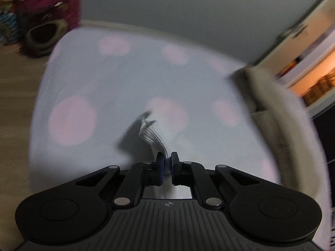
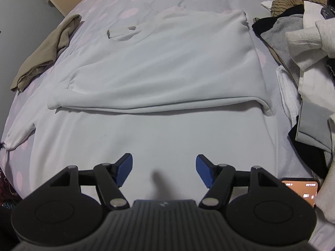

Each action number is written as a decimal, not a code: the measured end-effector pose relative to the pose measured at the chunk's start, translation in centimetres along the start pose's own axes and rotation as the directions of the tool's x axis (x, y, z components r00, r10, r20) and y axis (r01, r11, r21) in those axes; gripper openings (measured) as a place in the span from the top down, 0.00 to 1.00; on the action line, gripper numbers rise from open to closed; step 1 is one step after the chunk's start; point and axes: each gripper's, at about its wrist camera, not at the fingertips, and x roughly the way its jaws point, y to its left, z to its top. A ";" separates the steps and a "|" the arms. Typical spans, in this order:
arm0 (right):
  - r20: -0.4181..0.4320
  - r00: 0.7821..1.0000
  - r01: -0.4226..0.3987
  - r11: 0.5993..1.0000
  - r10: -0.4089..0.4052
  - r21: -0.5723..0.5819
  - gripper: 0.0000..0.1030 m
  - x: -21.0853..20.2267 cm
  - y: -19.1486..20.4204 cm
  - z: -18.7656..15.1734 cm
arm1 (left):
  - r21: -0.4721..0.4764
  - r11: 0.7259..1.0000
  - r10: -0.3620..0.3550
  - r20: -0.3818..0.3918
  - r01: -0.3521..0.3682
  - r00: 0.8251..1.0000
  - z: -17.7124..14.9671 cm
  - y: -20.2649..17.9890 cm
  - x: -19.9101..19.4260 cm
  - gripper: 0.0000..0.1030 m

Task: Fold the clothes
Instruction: 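Grasp the other ribbed sleeve cuff with the left tool, then lift the cuff and lay the sleeve across the sweatshirt body with the left tool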

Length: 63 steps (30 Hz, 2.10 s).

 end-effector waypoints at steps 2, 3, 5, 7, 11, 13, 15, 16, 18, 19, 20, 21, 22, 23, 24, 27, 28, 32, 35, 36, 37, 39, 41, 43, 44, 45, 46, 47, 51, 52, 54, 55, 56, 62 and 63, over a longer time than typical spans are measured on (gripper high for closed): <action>0.002 1.000 0.001 1.000 -0.001 -0.007 0.32 -0.1 0.1 0.0 | 0.046 0.996 -0.082 0.031 0.080 0.996 -0.5 -2.4 -2.1 0.96; 0.003 1.000 0.003 1.000 -0.003 -0.010 0.32 -0.2 0.2 0.0 | 0.070 0.990 -0.124 0.044 0.121 0.991 -0.8 -3.6 -3.2 0.96; 0.005 1.000 0.007 1.000 -0.007 -0.010 0.32 -0.4 0.3 0.0 | 0.127 0.969 -0.219 0.060 0.211 0.974 -1.8 -6.3 -5.8 0.96; 0.008 1.000 0.012 1.000 -0.012 -0.011 0.32 -0.6 0.3 0.1 | 0.191 0.936 -0.310 0.056 0.295 0.949 -3.1 -9.0 -8.2 0.96; 0.028 1.000 0.010 1.000 -0.010 -0.006 0.32 -1.3 0.4 0.1 | 0.335 0.839 -0.462 0.022 0.429 0.887 -6.6 -14.5 -12.9 0.96; 0.040 0.999 0.007 1.000 -0.007 -0.001 0.32 -1.8 0.4 0.1 | 0.399 0.781 -0.518 -0.016 0.481 0.855 -9.0 -16.9 -15.1 0.96; 0.051 0.999 0.006 1.000 -0.006 0.004 0.32 -2.2 0.3 0.1 | 0.463 0.711 -0.568 -0.064 0.529 0.821 -11.9 -19.6 -17.0 0.96; 0.056 0.998 0.007 1.000 -0.008 0.008 0.32 -2.4 0.3 0.2 | 0.494 0.674 -0.587 -0.092 0.549 0.804 -13.5 -20.9 -17.8 0.96; 0.068 0.998 0.009 1.000 -0.010 0.021 0.32 -2.8 0.1 0.3 | 0.549 0.608 -0.605 -0.148 0.573 0.783 -16.9 -23.4 -18.6 0.96; 0.074 0.997 0.009 1.000 -0.011 0.028 0.32 -3.0 0.0 0.4 | 0.574 0.573 -0.611 -0.176 0.584 0.772 -18.6 -24.7 -19.0 0.96; 0.080 0.997 0.006 0.999 -0.009 0.037 0.32 -3.2 -0.1 0.5 | 0.597 0.539 -0.615 -0.204 0.595 0.762 -20.3 -25.9 -19.4 0.96; 0.085 0.996 0.002 0.999 -0.006 0.047 0.32 -3.4 -0.2 0.5 | 0.613 0.511 -0.613 -0.232 0.603 0.755 -21.9 -26.9 -19.3 0.96; 0.090 0.996 -0.003 0.998 -0.002 0.056 0.32 -3.5 -0.3 0.6 | 0.629 0.486 -0.609 -0.255 0.607 0.751 -23.4 -27.7 -19.4 0.96; 0.094 0.996 -0.008 0.998 0.002 0.065 0.32 -3.6 -0.4 0.7 | 0.645 0.460 -0.603 -0.278 0.611 0.748 -25.0 -28.5 -19.4 0.96; 0.098 0.995 -0.012 0.997 0.005 0.071 0.32 -3.7 -0.4 0.8 | 0.659 0.435 -0.596 -0.301 0.614 0.744 -26.5 -29.3 -19.5 0.96; 0.112 0.994 -0.021 0.996 0.011 0.086 0.32 -3.9 -0.7 1.1 | 0.696 0.358 -0.559 -0.374 0.623 0.740 -31.5 -30.6 -19.3 0.96; 0.116 0.993 -0.023 0.996 0.012 0.091 0.32 -3.9 -0.8 1.2 | 0.709 0.329 -0.543 -0.398 0.623 0.739 -33.3 -30.9 -19.2 0.96; 0.119 0.993 -0.015 0.993 0.001 0.117 0.34 -3.5 -1.6 1.4 | 0.777 0.195 -0.442 -0.476 0.599 0.761 -40.4 -30.7 -17.8 0.96; 0.114 0.993 -0.001 0.991 -0.014 0.134 0.41 -3.0 -2.3 1.5 | 0.804 0.101 -0.342 -0.526 0.587 0.779 -45.8 -29.5 -16.6 0.96; 0.110 0.994 0.003 0.990 -0.018 0.139 0.43 -2.8 -2.5 1.5 | 0.808 0.071 -0.312 -0.539 0.585 0.783 -47.2 -29.1 -16.3 0.96; 0.106 0.994 0.007 0.990 -0.022 0.144 0.44 -2.5 -2.7 1.5 | 0.813 0.037 -0.284 -0.549 0.581 0.786 -48.4 -28.7 -15.9 0.96; 0.100 0.995 0.001 0.988 -0.016 0.157 0.47 -1.9 -2.9 1.6 | 0.816 -0.020 -0.229 -0.566 0.577 0.792 -50.4 -28.0 -15.0 0.96; 0.097 0.995 -0.019 0.986 0.002 0.167 0.49 -1.4 -2.9 1.8 | 0.811 -0.058 -0.177 -0.582 0.582 0.794 -51.9 -27.6 -14.3 0.96; 0.098 0.995 -0.045 0.984 0.028 0.175 0.49 -1.0 -2.7 2.1 | 0.798 -0.082 -0.136 -0.603 0.597 0.786 -52.4 -27.8 -13.7 0.93; 0.103 0.994 -0.059 0.982 0.041 0.177 0.49 -0.9 -2.6 2.3 | 0.789 -0.092 -0.121 -0.614 0.608 0.780 -52.5 -27.7 -13.6 0.89; 0.110 0.992 -0.078 0.981 0.059 0.177 0.49 -0.8 -2.4 2.6 | 0.781 -0.100 -0.110 -0.624 0.616 0.774 -52.1 -27.5 -13.7 0.88; 0.117 0.990 -0.099 0.979 0.079 0.178 0.49 -0.7 -2.2 2.8 | 0.773 -0.107 -0.099 -0.634 0.625 0.767 -51.8 -27.4 -13.8 0.86; 0.120 0.988 -0.119 0.976 0.097 0.183 0.49 -0.5 -2.1 3.2 | 0.762 -0.118 -0.092 -0.647 0.637 0.757 -51.4 -27.5 -14.3 0.83; 0.140 0.973 -0.215 0.944 0.184 0.250 0.46 0.7 -2.3 5.0 | 0.725 -0.175 -0.078 -0.685 0.666 0.724 -49.1 -27.9 -16.6 0.71; 0.144 0.969 -0.233 0.935 0.200 0.268 0.46 1.1 -2.4 5.4 | 0.739 -0.169 -0.078 -0.670 0.652 0.738 -48.1 -27.9 -16.8 0.69; 0.135 0.967 -0.248 0.923 0.217 0.294 0.46 2.3 -2.2 6.2 | 0.766 -0.153 -0.078 -0.639 0.624 0.765 -46.3 -27.9 -17.1 0.63; 0.127 0.967 -0.251 0.921 0.222 0.298 0.46 2.9 -1.8 6.5 | 0.781 -0.134 -0.077 -0.622 0.610 0.779 -45.4 -27.8 -16.7 0.62; 0.119 0.966 -0.254 0.919 0.228 0.303 0.47 3.6 -1.5 6.8 | 0.795 -0.115 -0.076 -0.605 0.596 0.793 -44.4 -27.7 -16.4 0.62; 0.084 0.966 -0.258 0.911 0.244 0.320 0.54 7.3 1.0 8.1 | 0.881 0.056 -0.112 -0.461 0.469 0.880 -39.9 -28.5 -13.6 0.63; 0.078 0.968 -0.250 0.911 0.238 0.329 0.54 8.0 1.2 8.2 | 0.878 0.100 -0.121 -0.455 0.467 0.882 -39.0 -28.8 -13.3 0.63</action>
